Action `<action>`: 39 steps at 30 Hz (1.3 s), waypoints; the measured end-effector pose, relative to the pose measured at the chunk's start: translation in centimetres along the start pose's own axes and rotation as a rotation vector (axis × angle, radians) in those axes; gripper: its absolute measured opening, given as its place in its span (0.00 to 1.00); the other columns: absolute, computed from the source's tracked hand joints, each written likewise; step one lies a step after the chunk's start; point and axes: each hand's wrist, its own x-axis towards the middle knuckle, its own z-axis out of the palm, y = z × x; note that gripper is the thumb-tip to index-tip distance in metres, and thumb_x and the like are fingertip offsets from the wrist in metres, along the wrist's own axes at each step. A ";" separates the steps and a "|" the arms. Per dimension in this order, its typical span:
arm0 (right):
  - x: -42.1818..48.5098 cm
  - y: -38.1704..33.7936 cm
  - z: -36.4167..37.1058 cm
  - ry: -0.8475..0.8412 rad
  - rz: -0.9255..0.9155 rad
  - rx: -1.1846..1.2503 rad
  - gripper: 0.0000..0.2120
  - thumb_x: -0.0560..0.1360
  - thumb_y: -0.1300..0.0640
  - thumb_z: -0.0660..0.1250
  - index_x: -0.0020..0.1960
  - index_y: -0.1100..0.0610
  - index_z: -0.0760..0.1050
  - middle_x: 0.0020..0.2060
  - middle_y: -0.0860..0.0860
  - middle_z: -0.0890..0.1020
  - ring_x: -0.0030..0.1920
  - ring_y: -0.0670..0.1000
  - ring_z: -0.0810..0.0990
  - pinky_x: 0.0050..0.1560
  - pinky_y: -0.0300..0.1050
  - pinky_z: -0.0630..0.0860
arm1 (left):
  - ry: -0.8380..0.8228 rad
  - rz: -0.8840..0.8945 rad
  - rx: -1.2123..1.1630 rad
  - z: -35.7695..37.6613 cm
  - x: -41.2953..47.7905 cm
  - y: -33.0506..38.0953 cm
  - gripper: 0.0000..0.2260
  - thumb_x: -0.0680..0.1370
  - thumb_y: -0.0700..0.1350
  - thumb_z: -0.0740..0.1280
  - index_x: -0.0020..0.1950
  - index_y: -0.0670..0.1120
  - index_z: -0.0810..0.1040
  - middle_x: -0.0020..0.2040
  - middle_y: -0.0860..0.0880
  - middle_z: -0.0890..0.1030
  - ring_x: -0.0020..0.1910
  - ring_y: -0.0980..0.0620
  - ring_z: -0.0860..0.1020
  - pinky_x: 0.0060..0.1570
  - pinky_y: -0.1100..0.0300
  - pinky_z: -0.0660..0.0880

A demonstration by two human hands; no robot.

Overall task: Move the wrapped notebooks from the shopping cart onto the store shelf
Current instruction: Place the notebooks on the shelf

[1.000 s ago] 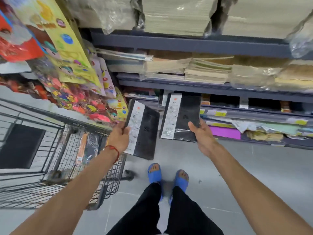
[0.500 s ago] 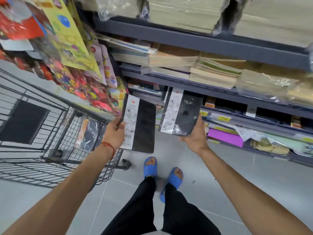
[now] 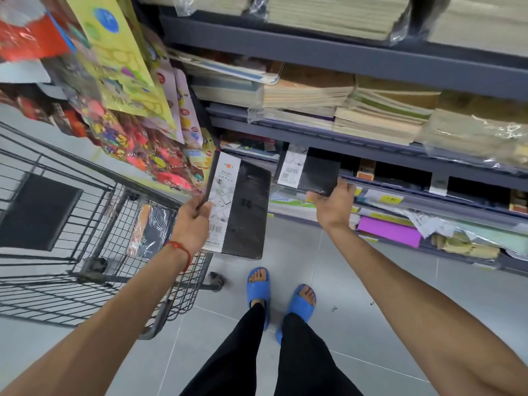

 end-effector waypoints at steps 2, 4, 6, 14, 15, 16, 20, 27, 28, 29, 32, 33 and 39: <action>-0.1 -0.4 0.0 0.021 0.039 -0.005 0.32 0.71 0.57 0.78 0.70 0.62 0.69 0.65 0.60 0.69 0.61 0.59 0.75 0.66 0.42 0.67 | -0.001 0.005 -0.001 -0.1 0.1 -0.1 0.15 0.84 0.41 0.57 0.70 0.42 0.72 0.60 0.48 0.77 0.61 0.52 0.73 0.63 0.57 0.68; -0.5 -0.9 -0.2 0.012 0.063 -0.032 0.32 0.72 0.56 0.78 0.70 0.64 0.67 0.67 0.61 0.68 0.63 0.61 0.74 0.68 0.46 0.68 | -0.006 0.002 -0.025 -0.3 0.2 -0.2 0.15 0.84 0.41 0.58 0.71 0.42 0.72 0.60 0.49 0.76 0.61 0.52 0.72 0.63 0.56 0.68; -1.2 -1.1 -0.8 -0.031 0.095 -0.065 0.36 0.72 0.57 0.77 0.72 0.65 0.63 0.69 0.63 0.65 0.67 0.63 0.72 0.70 0.49 0.68 | -0.013 0.003 -0.047 -0.3 0.1 -0.3 0.16 0.84 0.42 0.58 0.72 0.42 0.71 0.62 0.49 0.76 0.62 0.53 0.72 0.64 0.58 0.67; -8.0 -2.6 -5.1 -0.262 0.085 0.278 0.14 0.79 0.56 0.70 0.63 0.57 0.77 0.57 0.54 0.83 0.59 0.54 0.81 0.65 0.51 0.77 | -0.054 -0.020 -0.229 1.3 -1.3 1.4 0.16 0.83 0.41 0.61 0.70 0.40 0.73 0.64 0.48 0.75 0.66 0.50 0.73 0.62 0.60 0.67; -8.9 -3.0 -5.9 -0.377 0.071 0.293 0.12 0.79 0.54 0.70 0.62 0.54 0.78 0.55 0.50 0.83 0.58 0.52 0.82 0.64 0.48 0.78 | -0.061 -0.016 -0.249 1.7 -1.5 1.8 0.15 0.83 0.41 0.62 0.68 0.40 0.74 0.63 0.47 0.77 0.65 0.49 0.74 0.62 0.60 0.69; -9.7 -3.4 -6.5 -0.484 0.052 0.296 0.11 0.79 0.53 0.70 0.60 0.51 0.79 0.54 0.46 0.84 0.57 0.47 0.82 0.62 0.44 0.78 | -0.082 -0.011 -0.258 2.2 -1.7 2.3 0.13 0.82 0.40 0.62 0.67 0.41 0.75 0.60 0.47 0.78 0.64 0.48 0.75 0.61 0.59 0.70; -10.7 -3.0 -6.9 -0.636 -0.044 0.272 0.31 0.69 0.57 0.80 0.68 0.49 0.73 0.57 0.41 0.82 0.54 0.34 0.80 0.56 0.32 0.76 | -0.125 -0.060 -0.335 4.1 -2.3 3.8 0.12 0.82 0.43 0.64 0.65 0.46 0.74 0.54 0.47 0.79 0.55 0.49 0.77 0.58 0.53 0.74; -9.3 -0.5 -5.5 -0.401 -0.133 0.111 0.58 0.48 0.41 0.86 0.74 0.44 0.65 0.64 0.48 0.75 0.66 0.48 0.75 0.68 0.54 0.74 | -0.527 0.128 -0.162 7.2 -1.1 4.8 0.31 0.70 0.36 0.77 0.67 0.53 0.68 0.57 0.56 0.82 0.56 0.61 0.80 0.51 0.66 0.77; -9.0 -0.1 -5.4 -0.368 -0.139 0.116 0.57 0.49 0.42 0.85 0.74 0.44 0.65 0.64 0.49 0.75 0.66 0.49 0.74 0.68 0.55 0.74 | -0.584 0.154 -0.120 7.6 -0.5 4.7 0.37 0.66 0.35 0.79 0.68 0.53 0.66 0.59 0.54 0.81 0.58 0.59 0.80 0.53 0.63 0.78; -8.8 0.2 -5.3 -0.331 -0.148 0.126 0.56 0.50 0.44 0.84 0.74 0.44 0.64 0.64 0.49 0.74 0.67 0.50 0.74 0.68 0.56 0.75 | -0.631 0.180 -0.098 8.0 0.0 4.6 0.42 0.63 0.34 0.81 0.71 0.52 0.64 0.62 0.53 0.81 0.60 0.57 0.79 0.55 0.59 0.78; -8.0 0.9 -5.2 -0.276 -0.150 0.181 0.54 0.53 0.49 0.85 0.74 0.43 0.64 0.64 0.49 0.73 0.67 0.49 0.73 0.67 0.56 0.76 | -0.706 0.273 -0.058 9.2 1.4 3.8 0.49 0.59 0.30 0.81 0.73 0.48 0.59 0.64 0.52 0.78 0.62 0.60 0.78 0.58 0.59 0.77; -7.8 1.2 -5.2 -0.266 -0.149 0.187 0.54 0.54 0.50 0.85 0.75 0.43 0.63 0.65 0.49 0.73 0.67 0.48 0.73 0.67 0.55 0.76 | -0.733 0.304 -0.039 9.5 1.8 3.5 0.50 0.59 0.28 0.81 0.74 0.47 0.57 0.64 0.52 0.77 0.62 0.61 0.77 0.58 0.60 0.77; -5.9 2.3 -4.9 -0.231 -0.215 0.261 0.48 0.62 0.63 0.83 0.76 0.48 0.64 0.66 0.48 0.76 0.68 0.48 0.75 0.68 0.51 0.75 | -0.587 0.453 0.149 11.8 4.3 -0.2 0.54 0.64 0.49 0.80 0.80 0.52 0.48 0.76 0.51 0.67 0.76 0.51 0.65 0.72 0.45 0.66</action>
